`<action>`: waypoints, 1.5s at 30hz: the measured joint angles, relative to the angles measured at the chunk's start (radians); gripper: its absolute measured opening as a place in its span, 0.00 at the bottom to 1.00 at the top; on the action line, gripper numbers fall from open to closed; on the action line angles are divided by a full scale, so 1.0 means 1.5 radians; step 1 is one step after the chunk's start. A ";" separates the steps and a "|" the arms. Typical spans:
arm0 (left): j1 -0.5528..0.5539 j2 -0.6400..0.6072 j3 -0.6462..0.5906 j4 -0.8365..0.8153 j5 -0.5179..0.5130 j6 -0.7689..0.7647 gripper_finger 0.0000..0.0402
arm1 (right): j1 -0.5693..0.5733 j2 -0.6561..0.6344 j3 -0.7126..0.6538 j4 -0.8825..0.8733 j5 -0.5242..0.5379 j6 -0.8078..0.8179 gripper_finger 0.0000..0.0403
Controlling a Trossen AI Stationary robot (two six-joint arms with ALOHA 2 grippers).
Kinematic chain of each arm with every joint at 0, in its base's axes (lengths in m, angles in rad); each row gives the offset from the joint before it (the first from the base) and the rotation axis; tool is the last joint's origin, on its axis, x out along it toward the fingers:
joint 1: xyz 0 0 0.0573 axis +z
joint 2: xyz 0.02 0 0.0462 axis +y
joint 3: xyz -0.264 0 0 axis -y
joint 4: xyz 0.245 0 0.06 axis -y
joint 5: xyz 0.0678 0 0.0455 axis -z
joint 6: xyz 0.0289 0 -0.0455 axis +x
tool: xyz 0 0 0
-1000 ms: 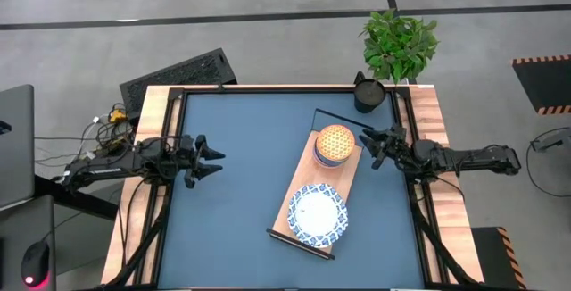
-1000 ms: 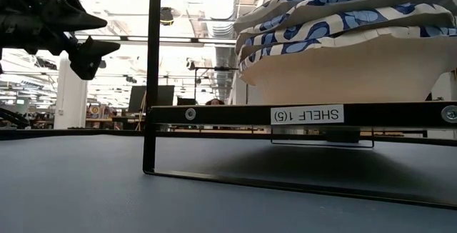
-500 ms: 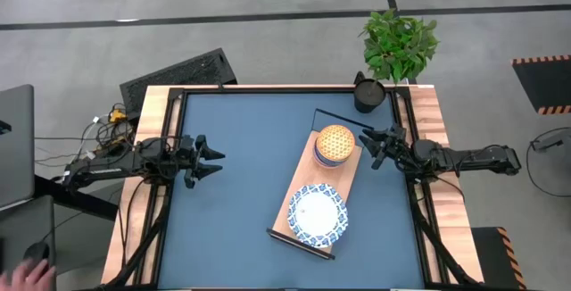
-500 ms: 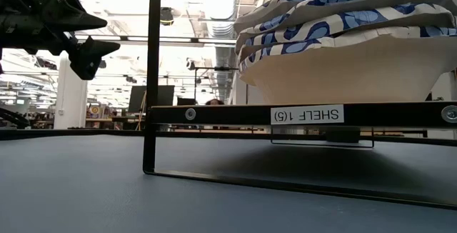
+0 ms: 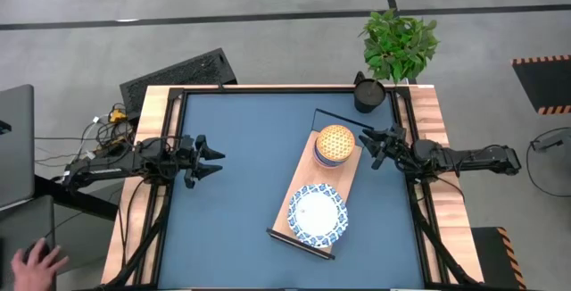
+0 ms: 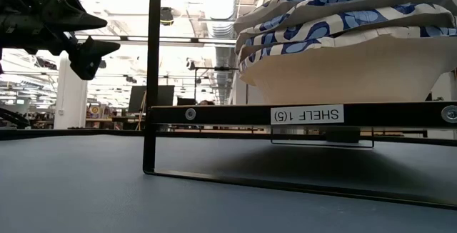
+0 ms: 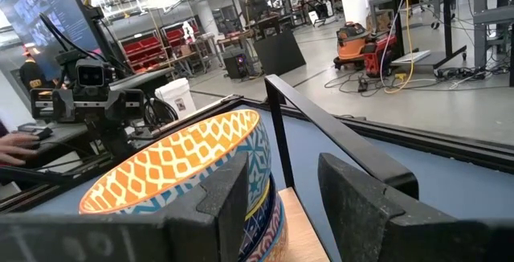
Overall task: Place and stack bowls onto a shelf
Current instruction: Return to Home Position
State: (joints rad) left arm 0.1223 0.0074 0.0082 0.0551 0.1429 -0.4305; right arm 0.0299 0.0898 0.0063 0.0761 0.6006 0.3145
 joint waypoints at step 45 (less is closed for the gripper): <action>0.002 0.066 0.000 -0.003 -0.013 0.000 0.55 | 0.000 0.000 0.000 0.000 0.000 0.000 0.44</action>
